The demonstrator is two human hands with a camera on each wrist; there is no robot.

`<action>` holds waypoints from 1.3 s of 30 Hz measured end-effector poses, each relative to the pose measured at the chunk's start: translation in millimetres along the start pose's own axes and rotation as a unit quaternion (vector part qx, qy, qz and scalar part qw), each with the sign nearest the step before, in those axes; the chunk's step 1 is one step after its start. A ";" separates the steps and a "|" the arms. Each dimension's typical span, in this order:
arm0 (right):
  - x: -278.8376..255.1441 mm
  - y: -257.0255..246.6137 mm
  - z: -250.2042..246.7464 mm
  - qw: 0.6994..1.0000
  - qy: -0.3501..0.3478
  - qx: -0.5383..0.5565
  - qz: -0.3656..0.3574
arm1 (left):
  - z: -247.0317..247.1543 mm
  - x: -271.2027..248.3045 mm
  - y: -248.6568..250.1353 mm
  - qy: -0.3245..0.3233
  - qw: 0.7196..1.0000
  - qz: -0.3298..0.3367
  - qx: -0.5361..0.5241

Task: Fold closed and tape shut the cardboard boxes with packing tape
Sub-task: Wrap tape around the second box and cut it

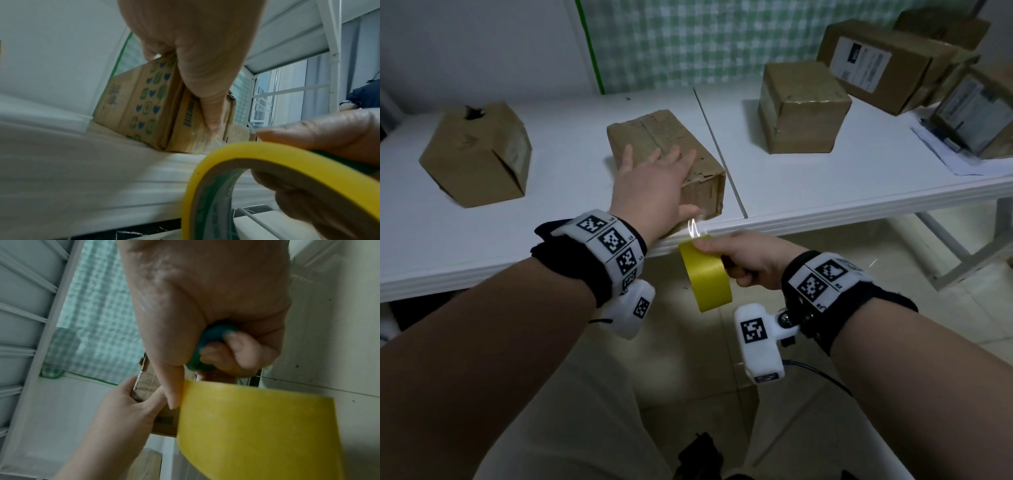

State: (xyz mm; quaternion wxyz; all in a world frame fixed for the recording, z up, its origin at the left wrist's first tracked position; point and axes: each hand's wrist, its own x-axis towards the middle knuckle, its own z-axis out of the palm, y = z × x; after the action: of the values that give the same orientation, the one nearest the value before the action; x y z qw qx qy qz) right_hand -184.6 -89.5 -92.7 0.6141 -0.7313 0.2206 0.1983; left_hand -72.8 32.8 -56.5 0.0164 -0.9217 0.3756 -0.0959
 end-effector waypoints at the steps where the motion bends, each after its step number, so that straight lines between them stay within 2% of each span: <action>1: -0.4 -1.0 -0.1 1.000 0.001 0.004 -0.002 | 1.7 0.1 0.8 0.008 1.000 -0.002 -0.003; 4: -2.9 -3.3 1.6 1.000 0.015 0.009 -0.004 | 1.4 0.4 1.9 0.009 1.000 -0.004 -0.017; 6: -6.0 -4.3 2.9 1.000 0.023 0.004 -0.001 | -2.7 -1.7 -1.5 -0.015 0.999 0.000 -0.047; 8: -9.0 -4.8 3.3 1.000 0.024 0.003 0.001 | -9.9 -9.0 -9.3 -0.032 0.990 -0.005 -0.136; 9: -10.4 -5.3 3.6 1.000 0.025 0.005 0.001 | -14.4 -15.2 -14.0 -0.011 0.980 -0.021 -0.200; 10: -11.8 -6.0 4.4 1.000 0.028 0.010 0.001 | -17.8 -22.5 -19.0 0.037 0.965 -0.048 -0.255; 12: -14.1 -7.8 7.5 0.999 0.033 0.021 0.001 | -22.3 -39.3 -26.2 0.158 0.933 -0.115 -0.303; 13: -15.1 -8.6 10.0 0.999 0.033 0.027 0.002 | -22.3 -47.6 -28.7 0.184 0.920 -0.153 -0.310; 14: -15.8 -9.3 13.0 0.999 0.031 0.033 0.003 | -19.3 -54.1 -31.4 0.173 0.911 -0.189 -0.324; 15: -16.1 -10.2 16.3 0.999 0.026 0.036 0.005 | -14.5 -59.7 -33.8 0.124 0.897 -0.217 -0.363; 16: -16.1 -11.1 20.3 0.999 0.021 0.037 0.006 | -9.7 -65.4 -34.5 0.041 0.869 -0.240 -0.430; 18: -16.4 -13.2 29.2 0.999 0.010 0.041 0.008 | -1.4 -77.4 -29.8 -0.126 0.776 -0.276 -0.553; 19: -16.8 -14.1 33.5 0.999 0.006 0.046 0.005 | 1.7 -82.6 -26.9 -0.179 0.738 -0.284 -0.585; 20: -17.6 -14.7 37.2 0.999 0.001 0.052 0.001 | 4.6 -86.7 -23.9 -0.203 0.713 -0.287 -0.606; 22: -20.0 -15.1 42.1 0.998 -0.010 0.066 -0.003 | 6.6 -93.7 -16.7 -0.200 0.669 -0.293 -0.653; 26: -28.7 -13.8 41.6 0.996 -0.042 0.078 0.006 | 8.9 -101.7 -7.4 -0.169 0.554 -0.323 -0.748; 27: -30.4 -12.8 39.4 0.995 -0.052 0.082 0.008 | 9.6 -102.7 -5.6 -0.160 0.536 -0.328 -0.761; 29: -33.0 -10.4 33.7 0.994 -0.050 0.102 0.007 | 10.9 -103.4 -3.8 -0.141 0.519 -0.340 -0.772; 33: -39.2 -9.5 23.5 0.989 0.026 0.146 0.015 | 15.5 -105.4 -2.4 -0.127 0.497 -0.360 -0.779; 35: -41.4 -9.1 23.5 0.987 0.041 0.155 0.011 | 17.7 -105.5 -0.1 -0.123 0.488 -0.359 -0.786; 39: -41.6 -8.5 27.1 0.983 0.071 0.165 -0.037 | 18.4 -103.7 6.7 -0.119 0.481 -0.360 -0.790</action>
State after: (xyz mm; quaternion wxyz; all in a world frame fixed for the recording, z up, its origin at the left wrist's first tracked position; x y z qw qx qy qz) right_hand -214.6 -58.1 -67.0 0.7163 -0.6394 0.2664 0.0840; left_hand -146.5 99.4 -92.3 -0.7101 -0.6033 -0.0774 0.3546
